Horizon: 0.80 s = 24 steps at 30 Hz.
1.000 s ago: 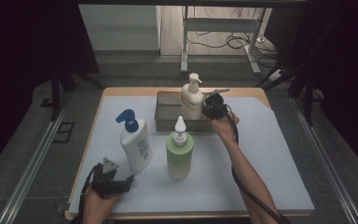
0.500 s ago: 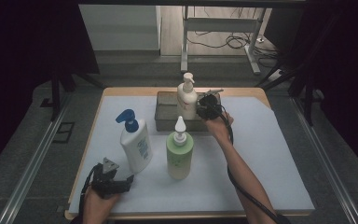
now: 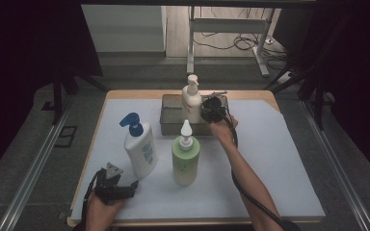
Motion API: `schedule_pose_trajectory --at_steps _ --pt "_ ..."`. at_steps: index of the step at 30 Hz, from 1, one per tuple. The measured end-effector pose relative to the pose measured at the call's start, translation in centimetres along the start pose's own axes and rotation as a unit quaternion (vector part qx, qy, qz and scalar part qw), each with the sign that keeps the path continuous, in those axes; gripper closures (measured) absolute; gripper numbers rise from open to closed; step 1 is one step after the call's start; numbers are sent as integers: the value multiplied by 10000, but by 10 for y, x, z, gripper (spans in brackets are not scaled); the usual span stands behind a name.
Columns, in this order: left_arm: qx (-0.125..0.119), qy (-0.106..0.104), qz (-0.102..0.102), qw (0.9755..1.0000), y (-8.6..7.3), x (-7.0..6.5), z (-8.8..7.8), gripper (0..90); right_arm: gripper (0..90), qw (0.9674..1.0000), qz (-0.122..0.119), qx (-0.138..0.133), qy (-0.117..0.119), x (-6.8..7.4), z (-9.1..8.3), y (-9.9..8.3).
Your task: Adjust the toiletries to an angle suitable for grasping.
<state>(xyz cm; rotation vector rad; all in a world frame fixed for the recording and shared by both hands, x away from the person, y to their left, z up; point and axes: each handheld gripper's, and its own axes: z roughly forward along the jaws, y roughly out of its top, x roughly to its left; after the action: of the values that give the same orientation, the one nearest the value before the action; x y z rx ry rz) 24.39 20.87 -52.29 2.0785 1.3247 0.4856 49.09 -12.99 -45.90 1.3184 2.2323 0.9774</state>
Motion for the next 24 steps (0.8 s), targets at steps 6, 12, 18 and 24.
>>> schedule_pose_trajectory --at_steps 6,12,18,24 --pt "2 -7 -9 10000 0 0 0 126 896 9999 65 21 91 5 5 1" --pt "1 -6 -10 10000 0 0 0 126 895 9999 -10 28 118 11 6 3" --pt "1 -8 -11 10000 0 0 0 126 895 9999 -40 59 156 17 8 4" --pt "0 -4 -10 10000 0 0 0 126 895 9998 -106 71 168 24 12 7"
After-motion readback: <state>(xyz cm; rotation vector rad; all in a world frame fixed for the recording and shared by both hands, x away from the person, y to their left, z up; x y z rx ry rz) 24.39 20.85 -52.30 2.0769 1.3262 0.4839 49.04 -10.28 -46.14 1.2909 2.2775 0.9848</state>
